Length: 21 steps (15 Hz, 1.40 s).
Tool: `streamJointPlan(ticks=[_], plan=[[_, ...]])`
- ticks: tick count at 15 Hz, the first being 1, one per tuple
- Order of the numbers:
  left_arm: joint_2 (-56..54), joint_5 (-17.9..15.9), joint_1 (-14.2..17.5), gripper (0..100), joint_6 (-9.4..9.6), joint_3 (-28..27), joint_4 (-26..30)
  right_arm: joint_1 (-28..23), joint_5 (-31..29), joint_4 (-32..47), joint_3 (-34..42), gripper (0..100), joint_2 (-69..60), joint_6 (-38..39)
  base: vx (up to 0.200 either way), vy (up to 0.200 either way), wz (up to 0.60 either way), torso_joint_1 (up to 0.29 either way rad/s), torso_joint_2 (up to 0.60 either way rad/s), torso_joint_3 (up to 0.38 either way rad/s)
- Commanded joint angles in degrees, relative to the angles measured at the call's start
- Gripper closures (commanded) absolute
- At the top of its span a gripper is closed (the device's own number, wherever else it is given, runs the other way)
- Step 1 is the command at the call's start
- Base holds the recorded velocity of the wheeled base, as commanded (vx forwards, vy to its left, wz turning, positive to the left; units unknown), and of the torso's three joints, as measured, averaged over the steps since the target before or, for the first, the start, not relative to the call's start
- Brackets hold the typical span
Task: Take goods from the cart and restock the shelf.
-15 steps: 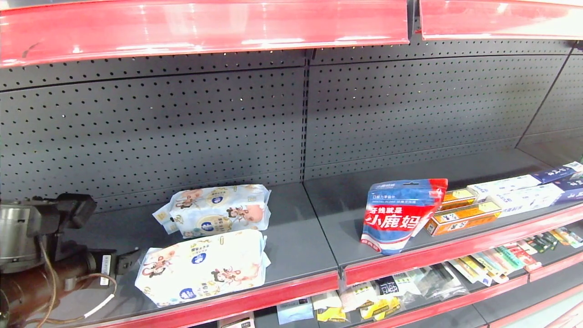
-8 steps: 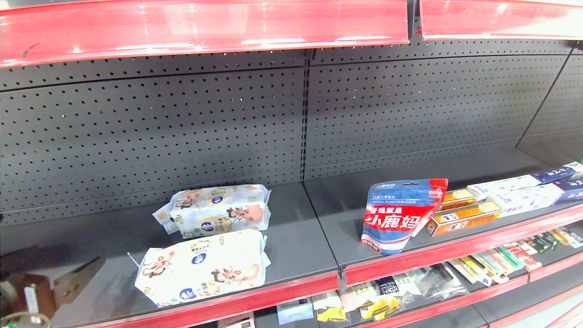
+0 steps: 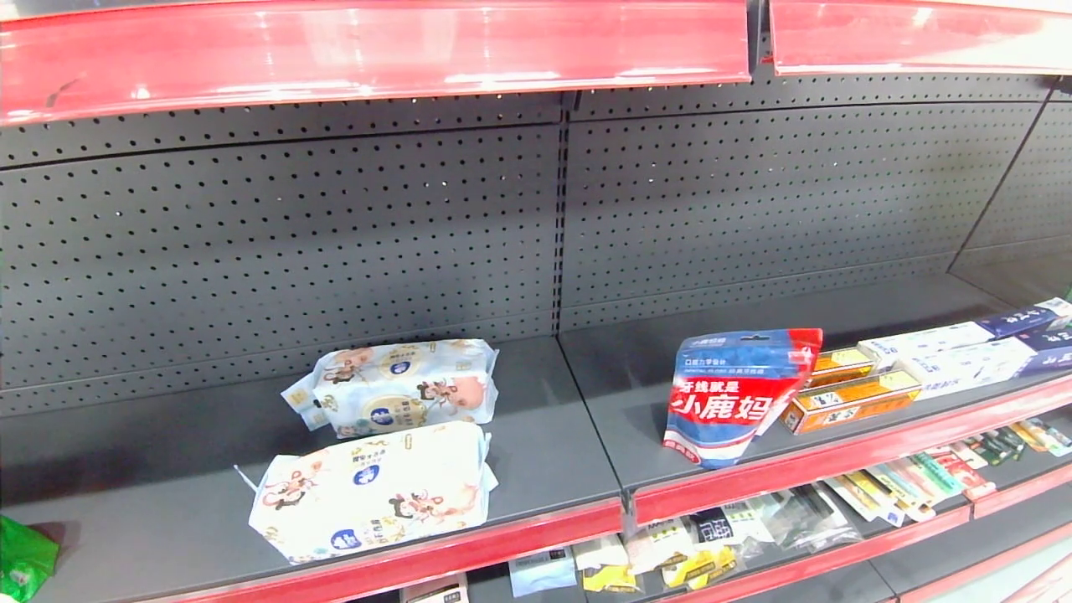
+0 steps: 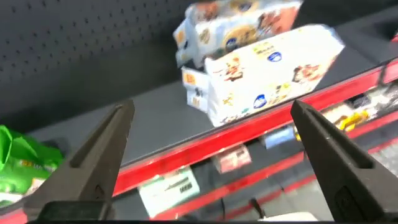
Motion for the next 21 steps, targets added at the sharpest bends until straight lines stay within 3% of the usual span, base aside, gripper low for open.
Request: streamJointPlan(ticks=[1, 3, 4, 6, 7, 8, 9, 10, 12, 13, 16, 18, 19, 21], plan=[[-8.77, 0.77, -0.60, 0, 0.04, 2.61, 0.39, -0.02, 0.04, -0.02, 0.01, 0, 0.09, -0.05, 0.000, 0.000, 0.00, 0.000, 0.00, 0.000], [-13.08, 1.83, -0.51, 0, 0.13, 5.42, 0.30, -0.02, -0.05, -0.02, 0.01, 0, 0.09, 0.04, 0.000, 0.000, 0.00, 0.000, 0.00, 0.000], [-15.45, 4.73, 1.69, 0, 0.22, 7.18, -0.58, -0.02, 0.04, -0.02, 0.01, 0, 0.09, 0.04, 0.000, 0.000, 0.00, 0.000, 0.00, 0.000], [-16.86, 10.71, 2.04, 0, 0.04, 9.72, -1.72, -0.02, 0.04, -0.02, 0.01, 0, 0.09, 0.04, 0.000, 0.000, 0.00, 0.000, 0.00, 0.000], [-16.86, 10.71, 2.04, 0, 0.04, 9.72, -1.72, -0.02, 0.04, -0.02, 0.01, 0, 0.09, 0.04, 0.000, 0.000, 0.00, 0.000, 0.00, 0.000], [-16.86, 19.32, 2.04, 0, -1.19, 12.19, -5.32, -0.02, 0.04, -0.02, 0.01, 0, 0.09, 0.04, 0.000, 0.000, 0.00, 0.000, 0.00, 0.000], [-16.86, 20.20, 2.04, 0, -3.12, 13.24, -7.26, -0.02, 0.04, -0.02, 0.01, 0, 0.09, -0.05, 0.000, 0.000, 0.00, 0.000, 0.00, 0.000], [-16.86, 19.76, 2.04, 0, -3.56, 14.30, -9.45, -0.02, 0.04, -0.02, 0.01, 0, 0.09, -0.05, 0.000, 0.000, 0.00, 0.000, 0.00, 0.000], [-16.86, 16.07, 2.04, 0, -3.65, 15.70, -13.32, -0.02, 0.04, -0.02, 0.01, 0, 0.09, -0.05, 0.000, 0.000, 0.00, 0.000, 0.00, 0.000], [-16.86, 11.41, 2.04, 0, -3.65, 15.70, -12.97, -0.02, 0.04, -0.02, 0.01, 0, 0.09, -0.05, 0.000, 0.000, 0.00, 0.000, 0.00, 0.000], [-16.86, 8.42, 2.04, 0, -3.12, 15.70, -12.97, -0.02, 0.04, -0.02, 0.01, 0, 0.09, -0.05, 0.000, 0.000, 0.00, 0.000, 0.00, 0.000], [-16.86, 11.76, 2.04, 0, -3.03, 15.70, -12.88, -0.02, 0.04, -0.02, 0.01, 0, 0.09, -0.05, 0.000, 0.000, 0.00, 0.000, 0.00, 0.000], [-16.86, 18.35, 2.04, 0, -3.12, 15.70, -12.97, -0.02, 0.04, -0.02, 0.01, 0, 0.09, -0.05, 0.000, 0.000, 0.00, 0.000, 0.00, 0.000], [-16.86, 21.60, 2.04, 0, -3.21, 15.70, -12.97, -0.02, 0.04, -0.02, 0.01, 0, 0.09, -0.05, 0.000, 0.000, 0.00, 0.000, 0.00, 0.000]])
